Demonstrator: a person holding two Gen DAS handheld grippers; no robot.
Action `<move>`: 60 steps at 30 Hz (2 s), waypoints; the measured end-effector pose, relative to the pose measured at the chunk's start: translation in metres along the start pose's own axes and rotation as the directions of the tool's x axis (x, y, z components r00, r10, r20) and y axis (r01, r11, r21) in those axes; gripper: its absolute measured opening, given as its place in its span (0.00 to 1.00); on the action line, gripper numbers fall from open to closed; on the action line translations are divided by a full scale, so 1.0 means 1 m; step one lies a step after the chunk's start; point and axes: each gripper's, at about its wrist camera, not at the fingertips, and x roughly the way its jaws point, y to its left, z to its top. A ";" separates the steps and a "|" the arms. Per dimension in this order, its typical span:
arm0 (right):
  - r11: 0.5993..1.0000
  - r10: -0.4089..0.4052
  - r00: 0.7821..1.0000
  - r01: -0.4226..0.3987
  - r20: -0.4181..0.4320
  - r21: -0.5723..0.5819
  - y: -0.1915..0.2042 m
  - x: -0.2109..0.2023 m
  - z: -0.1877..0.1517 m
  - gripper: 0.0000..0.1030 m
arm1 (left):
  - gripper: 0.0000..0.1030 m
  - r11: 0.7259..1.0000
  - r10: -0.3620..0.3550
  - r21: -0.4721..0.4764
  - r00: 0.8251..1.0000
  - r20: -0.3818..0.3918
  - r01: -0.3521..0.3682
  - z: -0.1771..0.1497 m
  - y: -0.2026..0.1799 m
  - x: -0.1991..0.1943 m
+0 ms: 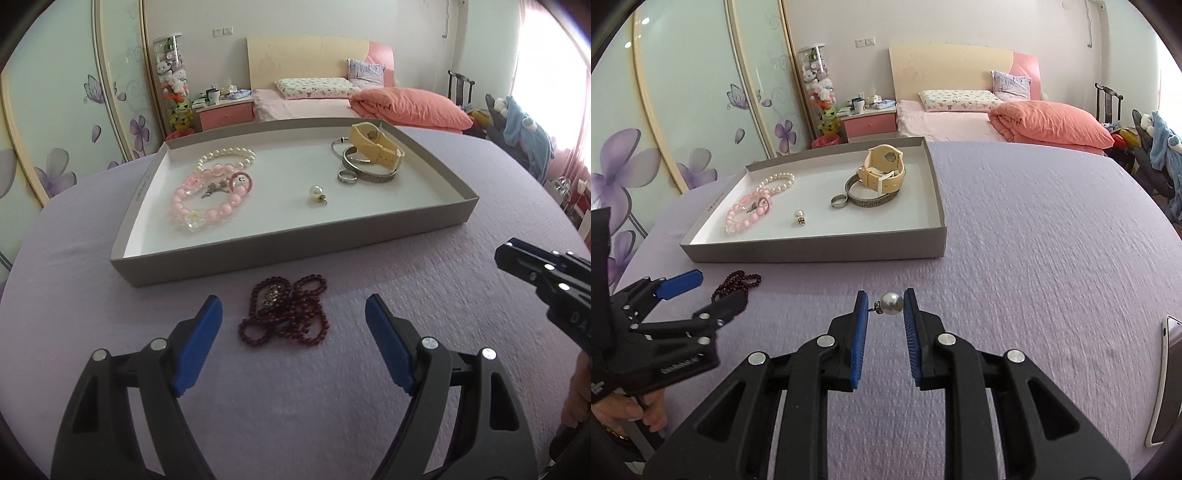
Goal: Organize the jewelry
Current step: 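Grasp the dark red bead bracelet with the left tool while the right tool holds the earring, then carry the earring and red bracelet into the tray and open both tools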
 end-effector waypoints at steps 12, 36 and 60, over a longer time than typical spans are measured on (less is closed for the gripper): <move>1.000 0.025 1.000 -0.025 0.009 0.000 0.002 0.000 -0.001 0.20 | 0.51 0.999 0.019 -0.041 0.998 -0.052 -0.021 0.003 0.003 0.018; 0.981 -0.006 0.987 0.037 0.162 -0.193 0.059 -0.028 0.009 0.20 | 0.08 0.996 0.020 -0.085 0.992 0.126 -0.010 0.012 0.047 -0.049; 0.978 -0.009 0.981 0.049 0.196 -0.204 0.064 -0.023 0.032 0.20 | 0.08 0.993 0.112 -0.074 0.945 0.308 -0.094 0.087 0.055 -0.082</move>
